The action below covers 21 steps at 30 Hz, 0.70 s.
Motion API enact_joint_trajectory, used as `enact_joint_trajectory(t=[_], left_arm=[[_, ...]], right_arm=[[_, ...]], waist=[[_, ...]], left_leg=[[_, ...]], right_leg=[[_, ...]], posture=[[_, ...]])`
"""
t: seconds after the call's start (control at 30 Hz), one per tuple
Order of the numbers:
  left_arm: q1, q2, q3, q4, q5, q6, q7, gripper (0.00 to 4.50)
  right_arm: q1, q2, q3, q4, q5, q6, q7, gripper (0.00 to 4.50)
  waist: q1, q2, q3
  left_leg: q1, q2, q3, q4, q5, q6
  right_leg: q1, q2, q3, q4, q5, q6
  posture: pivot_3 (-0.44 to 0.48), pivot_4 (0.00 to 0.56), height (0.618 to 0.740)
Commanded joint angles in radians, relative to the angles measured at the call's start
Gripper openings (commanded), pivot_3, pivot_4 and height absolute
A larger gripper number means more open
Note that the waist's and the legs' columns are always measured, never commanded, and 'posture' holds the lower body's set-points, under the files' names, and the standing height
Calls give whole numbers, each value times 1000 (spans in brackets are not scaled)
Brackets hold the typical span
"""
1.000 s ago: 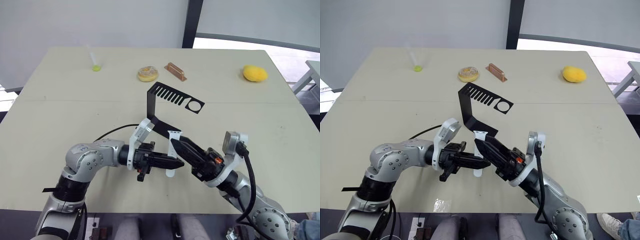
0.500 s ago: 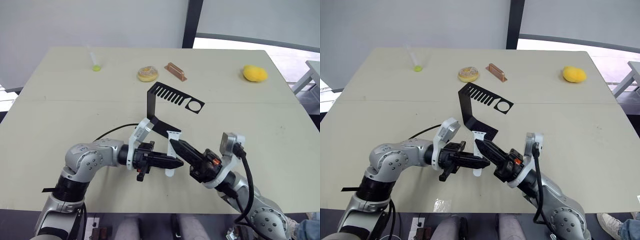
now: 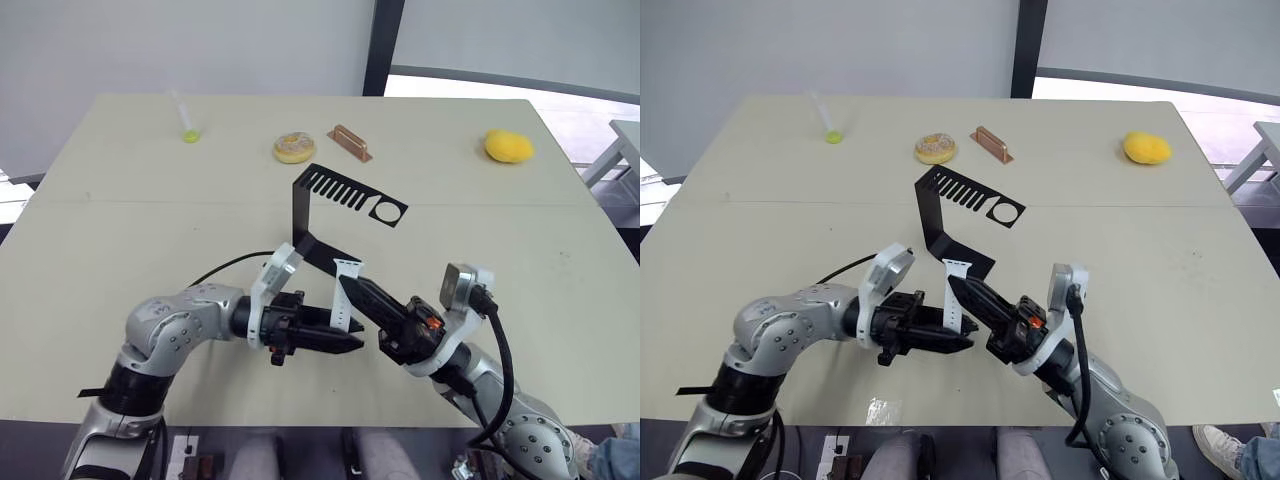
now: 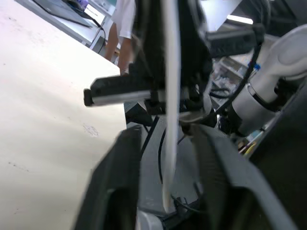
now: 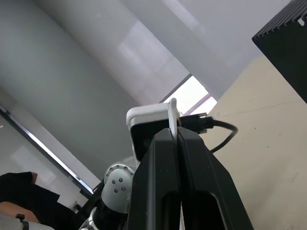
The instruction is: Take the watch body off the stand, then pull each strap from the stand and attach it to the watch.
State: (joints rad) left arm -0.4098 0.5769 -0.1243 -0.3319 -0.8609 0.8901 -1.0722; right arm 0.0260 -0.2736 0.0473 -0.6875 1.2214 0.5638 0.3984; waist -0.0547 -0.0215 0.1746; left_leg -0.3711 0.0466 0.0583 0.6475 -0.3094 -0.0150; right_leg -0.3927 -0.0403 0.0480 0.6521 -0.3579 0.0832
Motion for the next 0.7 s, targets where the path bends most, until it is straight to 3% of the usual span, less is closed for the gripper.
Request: enact_joint_trajectory(t=[0.03,0.1,0.23,0.47,0.7], left_arm=[[49,80,79,57,165,-299,-110,3940],[84,135,130,152,275,-506,-160,4416],[142,205,233,327,397,-827,-219,4416],[332,291,426,446,436,-973,-192,4416],[375,271,408,342,430,-948,-141,4416]], right_arm=[[1,-72,-52,-87,-137,-66,44,0],[48,-166,-86,-115,-265,-113,114,0],[166,-257,-176,-110,-392,-221,200,0],[393,-294,-438,43,-542,-415,332,0],[472,-352,-575,172,-581,-506,477,0]], waist=[[2,0,0],[4,0,0],[12,0,0],[19,0,0],[26,0,0]], left_leg=[[0,0,0,0,0,0],[0,0,0,0,0,0],[0,0,1,-3,-1,1],[-1,1,2,-4,-3,4],[1,1,3,-3,-3,4]], right_leg=[[0,0,0,0,0,0],[0,-1,0,-1,0,0],[1,0,-1,-7,0,-1],[1,-2,-1,-8,0,0],[4,-5,-3,-7,0,0]], posture=[[0,150,740],[0,150,740],[0,150,740],[0,150,740],[0,150,740]])
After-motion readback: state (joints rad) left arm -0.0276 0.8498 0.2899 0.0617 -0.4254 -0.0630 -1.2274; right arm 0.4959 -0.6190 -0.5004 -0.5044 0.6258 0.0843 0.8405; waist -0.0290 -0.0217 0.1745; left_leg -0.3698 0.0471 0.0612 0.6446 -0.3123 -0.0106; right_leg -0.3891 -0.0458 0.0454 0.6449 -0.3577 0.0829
